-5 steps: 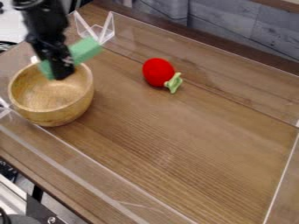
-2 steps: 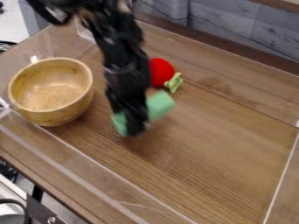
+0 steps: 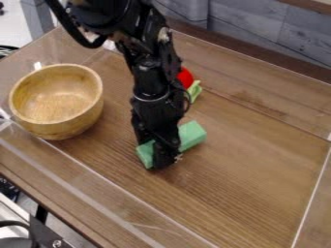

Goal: Remove the green stick from the brown bowl and put it on the table

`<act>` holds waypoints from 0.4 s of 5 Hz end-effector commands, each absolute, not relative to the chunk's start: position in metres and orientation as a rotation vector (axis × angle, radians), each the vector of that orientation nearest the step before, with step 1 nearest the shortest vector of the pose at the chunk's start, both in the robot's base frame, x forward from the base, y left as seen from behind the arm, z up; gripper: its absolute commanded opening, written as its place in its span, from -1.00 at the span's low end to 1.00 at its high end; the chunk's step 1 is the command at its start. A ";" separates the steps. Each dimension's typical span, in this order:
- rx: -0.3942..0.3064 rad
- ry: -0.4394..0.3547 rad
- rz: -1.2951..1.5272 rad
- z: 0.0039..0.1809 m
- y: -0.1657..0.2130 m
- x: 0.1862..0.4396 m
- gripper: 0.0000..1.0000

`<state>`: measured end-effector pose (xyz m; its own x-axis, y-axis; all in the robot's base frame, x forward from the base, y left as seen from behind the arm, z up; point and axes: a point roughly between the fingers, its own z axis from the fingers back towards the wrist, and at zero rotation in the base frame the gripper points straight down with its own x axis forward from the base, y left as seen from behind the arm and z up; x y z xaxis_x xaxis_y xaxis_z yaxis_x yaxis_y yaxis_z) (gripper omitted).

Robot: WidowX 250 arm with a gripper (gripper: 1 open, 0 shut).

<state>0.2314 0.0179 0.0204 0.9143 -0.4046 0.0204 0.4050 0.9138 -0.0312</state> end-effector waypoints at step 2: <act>-0.014 -0.057 -0.450 0.046 0.031 0.244 -1.00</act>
<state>0.2343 0.0283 0.0326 0.9003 -0.4351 0.0075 0.4351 0.8997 -0.0350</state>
